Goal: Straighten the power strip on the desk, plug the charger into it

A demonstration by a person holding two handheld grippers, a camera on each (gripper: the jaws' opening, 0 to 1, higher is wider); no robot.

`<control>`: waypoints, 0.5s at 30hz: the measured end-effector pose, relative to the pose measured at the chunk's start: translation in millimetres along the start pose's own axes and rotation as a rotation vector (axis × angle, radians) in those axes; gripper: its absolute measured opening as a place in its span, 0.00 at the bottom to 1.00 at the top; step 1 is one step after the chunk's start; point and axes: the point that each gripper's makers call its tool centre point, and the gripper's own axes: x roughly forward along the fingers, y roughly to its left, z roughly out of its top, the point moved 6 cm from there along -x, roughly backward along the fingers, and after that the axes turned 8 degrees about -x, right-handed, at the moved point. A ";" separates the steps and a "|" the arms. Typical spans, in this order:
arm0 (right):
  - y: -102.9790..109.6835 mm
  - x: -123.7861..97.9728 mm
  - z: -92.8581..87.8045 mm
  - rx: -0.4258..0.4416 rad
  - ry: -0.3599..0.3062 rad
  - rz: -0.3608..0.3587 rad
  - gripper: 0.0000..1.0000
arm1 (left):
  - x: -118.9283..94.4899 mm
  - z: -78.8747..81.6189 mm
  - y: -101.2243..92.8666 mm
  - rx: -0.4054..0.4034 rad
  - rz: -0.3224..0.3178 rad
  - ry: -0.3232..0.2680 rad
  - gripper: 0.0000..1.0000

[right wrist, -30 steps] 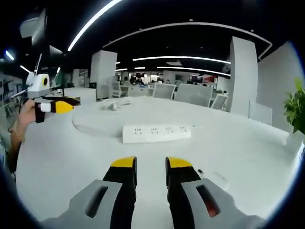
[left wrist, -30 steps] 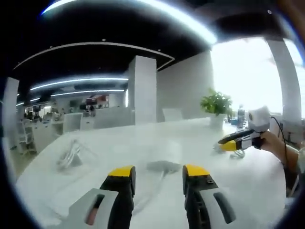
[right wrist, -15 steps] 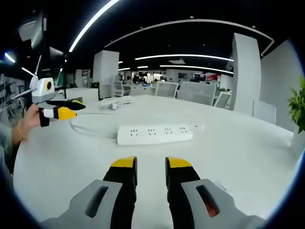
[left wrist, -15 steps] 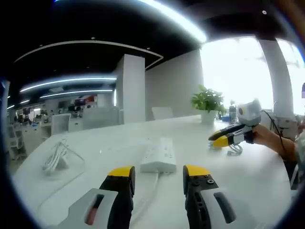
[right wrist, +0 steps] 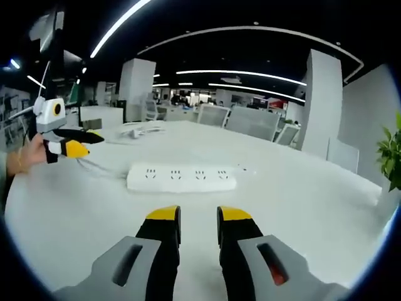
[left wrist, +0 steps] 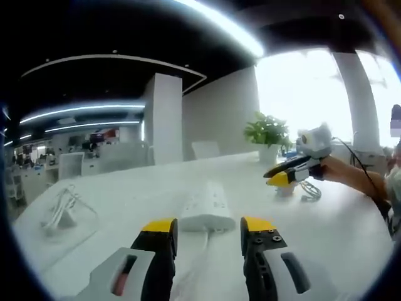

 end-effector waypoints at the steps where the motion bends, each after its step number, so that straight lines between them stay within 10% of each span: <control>1: -2.0 2.5 0.0 0.006 0.001 0.002 0.23 | 1.6 -1.7 -0.9 0.000 -0.011 0.004 0.42; 15: -24.3 33.6 -0.9 0.012 0.003 0.013 0.23 | 23.5 -14.4 -5.0 0.023 -0.059 0.054 0.42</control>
